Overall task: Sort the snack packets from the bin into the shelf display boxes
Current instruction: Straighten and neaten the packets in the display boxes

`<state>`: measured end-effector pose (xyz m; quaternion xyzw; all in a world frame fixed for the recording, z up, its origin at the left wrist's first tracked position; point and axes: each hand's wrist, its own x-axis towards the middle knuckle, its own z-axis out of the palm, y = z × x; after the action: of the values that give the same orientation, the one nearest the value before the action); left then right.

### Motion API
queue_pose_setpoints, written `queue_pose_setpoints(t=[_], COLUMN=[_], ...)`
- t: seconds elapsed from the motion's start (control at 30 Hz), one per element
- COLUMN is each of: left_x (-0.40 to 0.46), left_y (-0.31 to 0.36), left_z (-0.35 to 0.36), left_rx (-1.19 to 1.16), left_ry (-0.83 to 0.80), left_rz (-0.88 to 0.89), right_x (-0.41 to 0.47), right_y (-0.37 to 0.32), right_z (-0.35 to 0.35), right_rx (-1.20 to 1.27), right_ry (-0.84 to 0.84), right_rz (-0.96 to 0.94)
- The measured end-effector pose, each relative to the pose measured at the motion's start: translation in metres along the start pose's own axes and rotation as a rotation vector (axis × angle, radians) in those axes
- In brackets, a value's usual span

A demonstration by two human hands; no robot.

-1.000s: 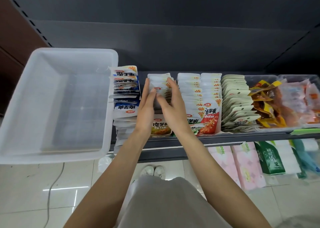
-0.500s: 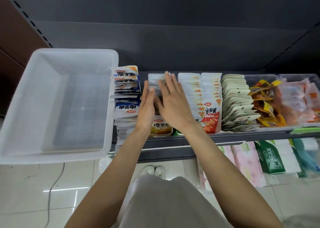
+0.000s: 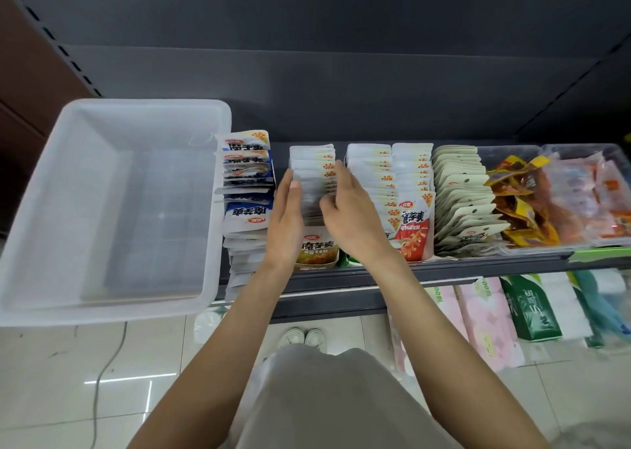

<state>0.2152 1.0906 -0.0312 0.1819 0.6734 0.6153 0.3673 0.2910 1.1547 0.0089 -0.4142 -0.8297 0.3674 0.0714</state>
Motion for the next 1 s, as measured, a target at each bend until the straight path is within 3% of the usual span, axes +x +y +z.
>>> queue_pose_setpoints(t=[0.27,0.4,0.7,0.87,1.0], left_x=[-0.002,-0.002,-0.013,-0.019,-0.017], left_y=[0.009,0.008,-0.008,-0.009,-0.007], left_z=[0.002,0.005,0.003,0.006,0.008], left_rx=[-0.033,0.029,0.171,0.332,0.322], left_ry=[0.04,0.054,-0.039,-0.059,-0.04], left_rz=[-0.003,0.033,0.009,0.08,0.096], right_x=[0.009,0.027,0.071,0.086,0.089], right_y=[0.01,0.012,0.005,-0.004,-0.005], right_z=[-0.004,-0.01,-0.026,-0.04,-0.039], right_rx=[-0.032,-0.377,-0.745,-0.755,-0.804], right_ry=[0.134,0.177,0.017,-0.196,-0.15], right_rz=[-0.046,-0.244,-0.519,-0.489,-0.51])
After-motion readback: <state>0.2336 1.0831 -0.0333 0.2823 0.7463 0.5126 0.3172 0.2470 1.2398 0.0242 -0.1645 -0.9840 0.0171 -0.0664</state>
